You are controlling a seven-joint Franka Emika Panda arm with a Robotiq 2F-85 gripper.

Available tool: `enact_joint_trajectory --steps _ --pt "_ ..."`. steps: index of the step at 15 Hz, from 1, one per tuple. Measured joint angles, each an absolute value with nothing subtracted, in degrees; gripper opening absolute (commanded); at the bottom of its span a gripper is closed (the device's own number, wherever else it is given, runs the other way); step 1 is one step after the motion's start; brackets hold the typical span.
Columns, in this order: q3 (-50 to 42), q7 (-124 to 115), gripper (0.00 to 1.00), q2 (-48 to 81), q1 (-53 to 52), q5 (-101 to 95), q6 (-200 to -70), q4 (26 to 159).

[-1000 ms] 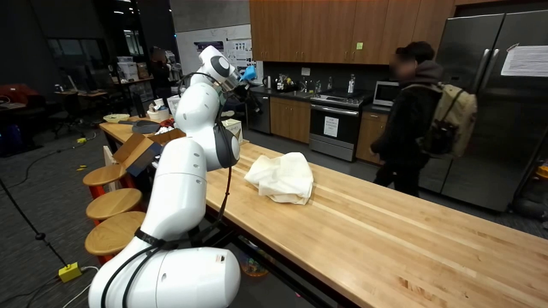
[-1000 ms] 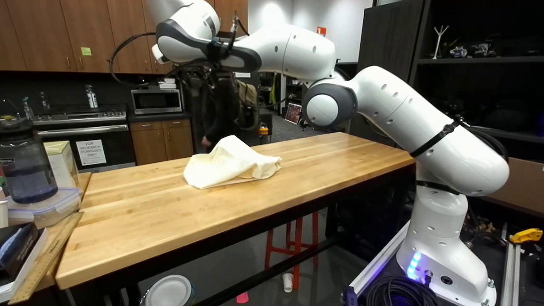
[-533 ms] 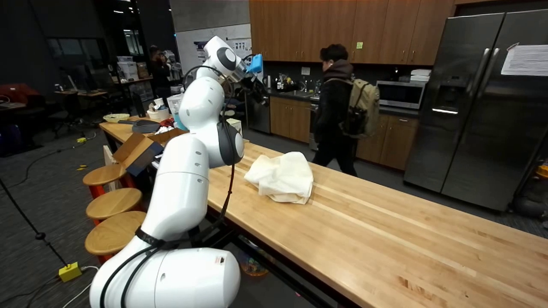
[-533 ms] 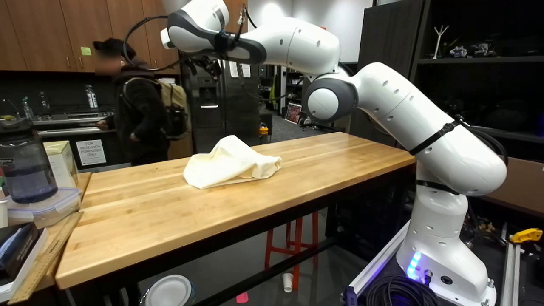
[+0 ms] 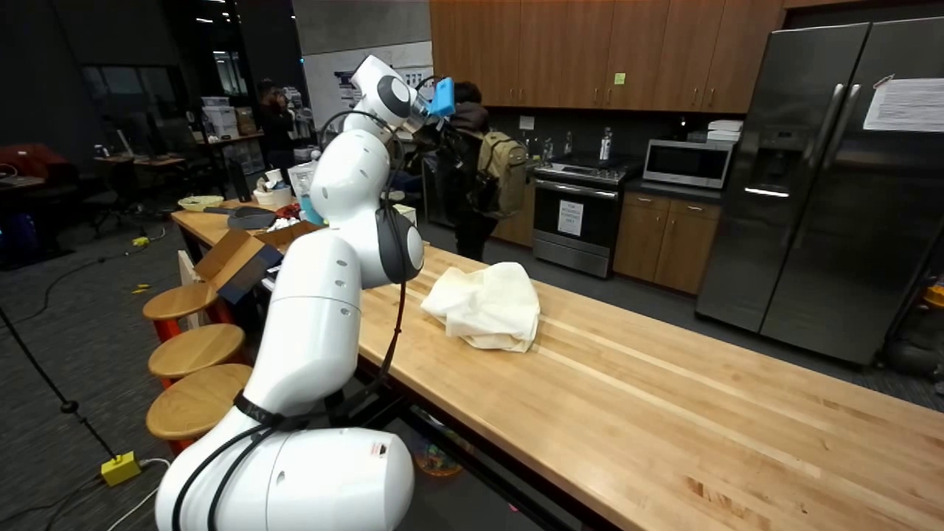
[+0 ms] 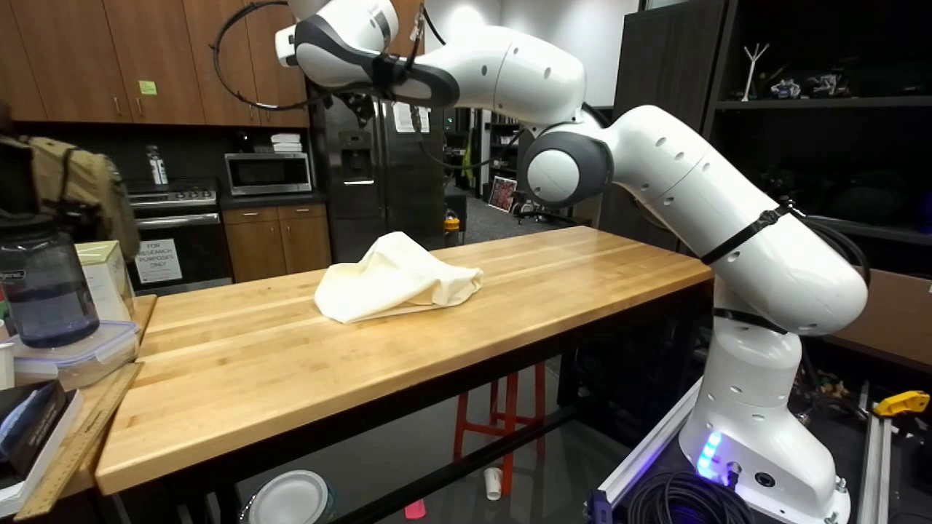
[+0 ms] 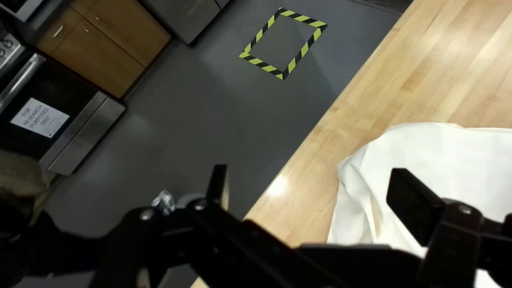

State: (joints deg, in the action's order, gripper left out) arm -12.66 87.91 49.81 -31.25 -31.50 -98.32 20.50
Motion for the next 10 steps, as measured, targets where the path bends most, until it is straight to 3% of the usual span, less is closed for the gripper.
enact_joint_trajectory --steps 10 --pt "-13.0 68.8 1.00 49.4 -21.9 -30.5 -86.9 21.7"
